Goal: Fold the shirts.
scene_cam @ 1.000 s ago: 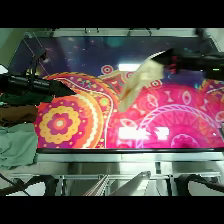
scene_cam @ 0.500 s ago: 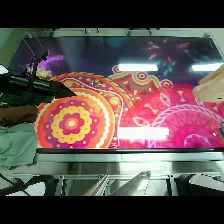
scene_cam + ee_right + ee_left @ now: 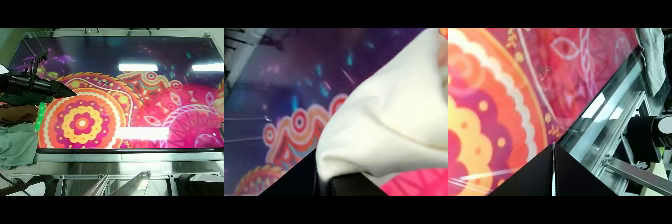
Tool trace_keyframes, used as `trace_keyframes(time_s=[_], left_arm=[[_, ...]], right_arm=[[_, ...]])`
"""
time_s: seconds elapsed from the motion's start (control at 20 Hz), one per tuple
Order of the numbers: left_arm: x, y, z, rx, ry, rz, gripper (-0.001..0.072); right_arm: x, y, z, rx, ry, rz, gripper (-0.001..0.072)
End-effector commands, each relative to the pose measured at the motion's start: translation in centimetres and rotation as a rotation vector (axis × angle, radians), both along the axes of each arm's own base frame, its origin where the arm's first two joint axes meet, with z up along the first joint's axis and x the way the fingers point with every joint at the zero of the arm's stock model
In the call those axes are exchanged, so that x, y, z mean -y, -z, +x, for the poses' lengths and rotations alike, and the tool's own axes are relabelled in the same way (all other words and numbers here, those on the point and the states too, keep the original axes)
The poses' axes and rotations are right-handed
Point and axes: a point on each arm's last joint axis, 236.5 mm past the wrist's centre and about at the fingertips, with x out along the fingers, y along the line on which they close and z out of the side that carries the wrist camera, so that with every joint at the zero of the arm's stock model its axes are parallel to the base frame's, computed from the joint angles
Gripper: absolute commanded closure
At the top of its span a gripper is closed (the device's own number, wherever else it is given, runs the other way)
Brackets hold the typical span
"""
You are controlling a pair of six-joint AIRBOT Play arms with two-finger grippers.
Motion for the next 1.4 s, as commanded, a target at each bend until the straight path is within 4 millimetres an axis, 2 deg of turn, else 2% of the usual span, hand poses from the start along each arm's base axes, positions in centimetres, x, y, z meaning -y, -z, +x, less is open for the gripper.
trace_keyframes(time_s=[0.0,0.05,0.15,0.4,0.6,0.65,0.7,0.75,0.85,0.95,1.05,1.15,1.25,1.35], left_arm=[[0.7,0.0,-0.6,-0.007,0.029,-0.001,0.0698],[1.2,0.0,-0.8,-0.007,0.041,-0.001,0.0697],[2.2,0.0,-1.3,0.004,0.079,0.0,0.0698],[4.7,0.2,-3.0,0.007,0.166,0.009,0.0697],[6.2,0.1,-4.4,0.02,0.244,0.004,0.0697],[6.4,0.1,-4.8,0.016,0.258,0.003,0.0697],[6.6,0.1,-5.0,0.013,0.268,0.001,0.0698],[6.6,0.0,-5.2,0.009,0.273,0.0,0.0697],[6.6,0.0,-5.3,0.007,0.277,-0.001,0.0698],[6.3,0.0,-5.1,0.007,0.267,-0.001,0.0697],[6.1,0.0,-4.9,0.008,0.258,-0.002,0.0698],[5.8,-0.1,-4.6,0.009,0.246,-0.007,0.0698],[5.7,-0.5,-4.2,0.022,0.236,-0.008,0.07],[5.4,-1.6,-3.1,0.052,0.209,-0.004,0.0707]], right_arm=[[2.7,4.8,-10.5,-0.471,0.243,-0.013,0.0698],[3.8,5.2,-13.8,-0.586,0.328,-0.06,0.0698],[4.1,5.7,-17.6,-0.673,0.439,-0.046,0.0697],[2.1,10.1,-24.1,-0.81,0.536,0.116,0.0697],[0.3,13.4,-27.0,-0.871,0.556,0.247,0.0681],[0.1,13.9,-27.5,-0.878,0.561,0.269,0.0475],[0.0,14.3,-28.1,-0.893,0.571,0.283,0.0218],[0.0,14.5,-28.7,-0.908,0.579,0.286,0.0196],[0.0,14.5,-29.1,-0.913,0.589,0.291,0.0198],[0.0,14.5,-29.1,-0.912,0.589,0.291,0.0215],[-0.2,14.4,-27.9,-0.87,0.577,0.309,0.0407],[-0.7,13.9,-24.7,-0.763,0.544,0.359,0.0691],[-2.1,12.8,-19.3,-0.632,0.412,0.37,0.0696],[-4.9,11.9,-14.0,-0.577,0.245,0.337,0.0696]])
